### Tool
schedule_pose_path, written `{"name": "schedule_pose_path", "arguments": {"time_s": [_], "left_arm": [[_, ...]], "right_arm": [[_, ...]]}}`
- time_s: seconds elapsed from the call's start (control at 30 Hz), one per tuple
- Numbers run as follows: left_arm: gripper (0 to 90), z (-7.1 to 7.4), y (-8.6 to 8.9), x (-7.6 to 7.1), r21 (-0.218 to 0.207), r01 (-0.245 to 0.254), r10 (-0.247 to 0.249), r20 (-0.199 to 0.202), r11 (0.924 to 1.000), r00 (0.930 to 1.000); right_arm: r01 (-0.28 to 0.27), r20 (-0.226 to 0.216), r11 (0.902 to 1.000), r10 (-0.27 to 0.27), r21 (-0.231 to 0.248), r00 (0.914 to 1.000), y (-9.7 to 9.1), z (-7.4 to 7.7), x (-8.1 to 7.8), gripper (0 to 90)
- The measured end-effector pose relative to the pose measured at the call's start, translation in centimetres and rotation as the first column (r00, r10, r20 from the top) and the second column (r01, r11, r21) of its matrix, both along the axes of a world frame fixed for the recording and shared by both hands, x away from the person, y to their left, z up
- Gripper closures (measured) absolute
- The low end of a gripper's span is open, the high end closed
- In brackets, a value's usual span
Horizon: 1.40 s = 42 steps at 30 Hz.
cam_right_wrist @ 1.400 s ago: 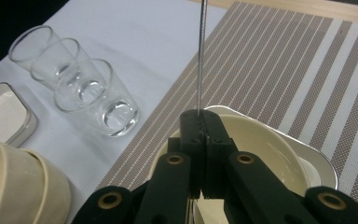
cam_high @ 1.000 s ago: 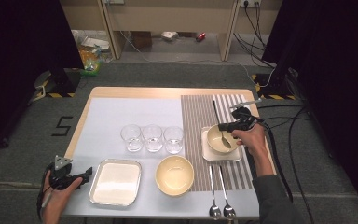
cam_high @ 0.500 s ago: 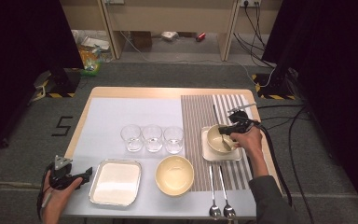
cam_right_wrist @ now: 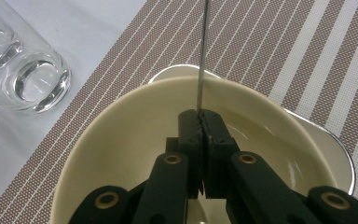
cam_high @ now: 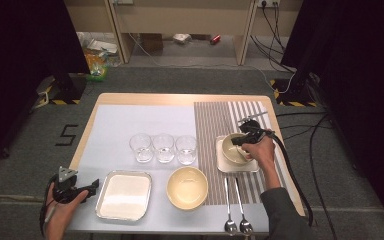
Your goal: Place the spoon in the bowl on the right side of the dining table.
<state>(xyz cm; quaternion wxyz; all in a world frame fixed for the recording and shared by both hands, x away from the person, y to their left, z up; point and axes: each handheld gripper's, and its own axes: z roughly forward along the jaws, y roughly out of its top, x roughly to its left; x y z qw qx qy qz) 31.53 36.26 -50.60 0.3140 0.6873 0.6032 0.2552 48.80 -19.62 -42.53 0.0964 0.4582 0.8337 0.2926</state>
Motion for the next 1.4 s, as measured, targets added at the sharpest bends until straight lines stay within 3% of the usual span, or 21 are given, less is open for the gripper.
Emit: {"name": "schedule_pose_path", "arguments": {"time_s": [0.43,0.63,0.8,0.93,1.03,1.1,1.17,1.23,1.4], "left_arm": [[13.7,0.0,0.0,0.0,-0.001,0.0,0.0,0.0,1.0,1.0],[13.7,0.0,0.0,0.0,-0.001,0.0,0.0,0.0,1.0,1.0],[13.7,0.0,0.0,0.0,0.0,0.0,0.0,0.0,1.0,1.0],[13.6,0.0,0.0,0.0,0.0,0.0,0.0,0.0,1.0,1.0],[13.7,0.0,0.0,0.0,-0.001,0.0,0.0,0.0,1.0,1.0],[13.6,0.0,0.0,0.0,0.0,0.0,0.0,-0.001,1.0,1.0],[13.7,0.0,0.0,0.0,-0.001,0.0,0.0,0.0,1.0,1.0],[13.6,0.0,0.0,0.0,0.0,0.0,0.0,0.0,1.0,1.0],[13.6,0.0,0.0,0.0,-0.001,0.0,0.0,0.0,1.0,1.0]], "right_arm": [[-0.016,-0.01,0.9997,0.016,-0.02,0.9998,0.3,-0.2,-0.1,82.7],[-0.024,0.022,0.9996,0.024,-0.011,0.9995,0.0,0.6,-0.6,76.0],[-0.029,0.048,0.9994,0.028,0.018,0.9984,0.0,1.5,-0.9,60.0],[-0.025,0.067,0.9988,0.022,0.043,0.9975,0.2,2.2,-1.1,53.6],[-0.025,0.082,0.9986,0.022,0.045,0.9964,0.5,2.6,-1.1,43.9],[-0.007,0.102,0.9969,-0.001,0.079,0.9948,0.6,3.1,-1.1,34.9],[-0.009,0.101,0.9959,0.0,0.09,0.9949,0.6,3.1,-1.1,31.8],[-0.013,0.097,0.9946,0.003,0.103,0.9953,0.6,3.1,-1.1,20.1],[-0.022,0.12,0.9904,0.006,0.136,0.9927,0.8,3.2,-1.1,18.7]]}}
